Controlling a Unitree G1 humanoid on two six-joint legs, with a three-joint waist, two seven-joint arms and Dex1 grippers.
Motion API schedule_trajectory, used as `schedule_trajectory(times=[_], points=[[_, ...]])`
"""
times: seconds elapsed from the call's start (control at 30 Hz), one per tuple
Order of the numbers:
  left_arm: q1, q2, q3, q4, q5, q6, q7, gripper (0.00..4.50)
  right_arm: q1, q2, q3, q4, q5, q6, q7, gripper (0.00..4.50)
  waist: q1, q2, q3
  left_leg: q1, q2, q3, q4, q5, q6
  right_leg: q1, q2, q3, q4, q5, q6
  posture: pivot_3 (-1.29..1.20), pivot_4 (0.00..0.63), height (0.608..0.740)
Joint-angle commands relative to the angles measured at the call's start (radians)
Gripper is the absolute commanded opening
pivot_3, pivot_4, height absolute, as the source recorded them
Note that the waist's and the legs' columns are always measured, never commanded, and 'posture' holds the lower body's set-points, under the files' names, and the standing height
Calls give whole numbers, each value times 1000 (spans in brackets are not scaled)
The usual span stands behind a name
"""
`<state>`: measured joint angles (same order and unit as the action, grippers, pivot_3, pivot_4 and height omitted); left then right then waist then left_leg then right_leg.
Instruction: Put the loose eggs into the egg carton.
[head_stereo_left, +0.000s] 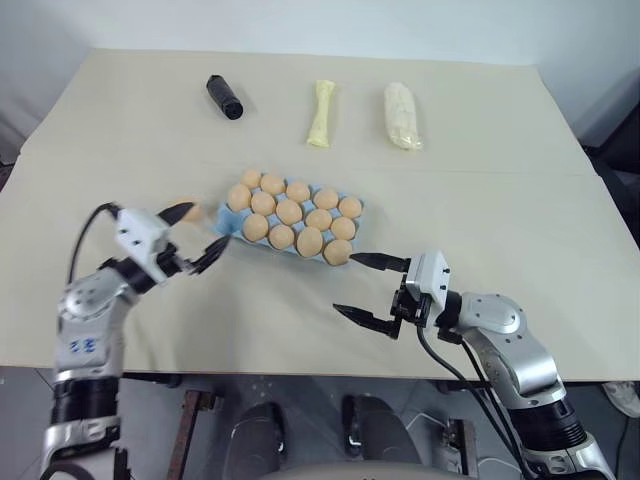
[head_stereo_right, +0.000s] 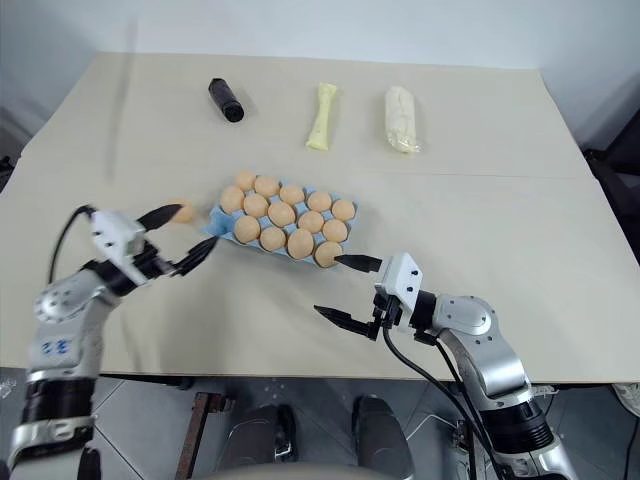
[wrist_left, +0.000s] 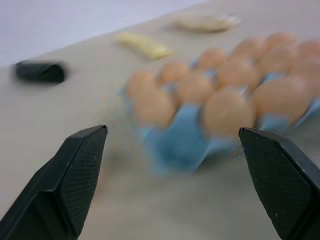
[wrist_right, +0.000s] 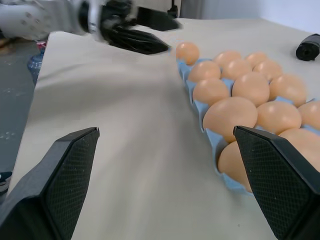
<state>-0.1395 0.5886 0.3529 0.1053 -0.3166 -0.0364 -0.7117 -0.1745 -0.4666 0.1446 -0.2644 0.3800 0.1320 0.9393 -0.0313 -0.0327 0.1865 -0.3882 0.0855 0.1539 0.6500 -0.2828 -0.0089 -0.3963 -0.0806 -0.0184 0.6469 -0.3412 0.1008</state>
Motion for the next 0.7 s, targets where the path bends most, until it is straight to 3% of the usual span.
schedule_trajectory(times=[0.03,0.23,0.4,0.7], points=[[81,4,106,-4,-34,-37,33,4488,-11,-7,-22,-14,22,-15,16,4500,1,0,0,0,0,0,0,0,0,0,0,0,0,0,0,0,150,740],[205,-25,198,19,-56,-62,75,4488,-44,9,-31,10,28,-22,12,4500,3,0,0,0,0,-1,-1,-1,1,1,-3,-1,-1,0,0,0,150,740],[209,-52,180,1,-49,-31,120,4488,-62,-1,-17,24,20,-24,38,4500,2,0,0,0,-1,-4,-1,-1,1,2,-4,-3,-1,1,-2,0,150,740],[-87,-74,64,62,-29,98,220,4488,-70,4,-21,30,12,-25,38,4500,4,-1,0,0,-2,-4,0,1,2,2,-3,-4,-1,1,-1,0,150,740]])
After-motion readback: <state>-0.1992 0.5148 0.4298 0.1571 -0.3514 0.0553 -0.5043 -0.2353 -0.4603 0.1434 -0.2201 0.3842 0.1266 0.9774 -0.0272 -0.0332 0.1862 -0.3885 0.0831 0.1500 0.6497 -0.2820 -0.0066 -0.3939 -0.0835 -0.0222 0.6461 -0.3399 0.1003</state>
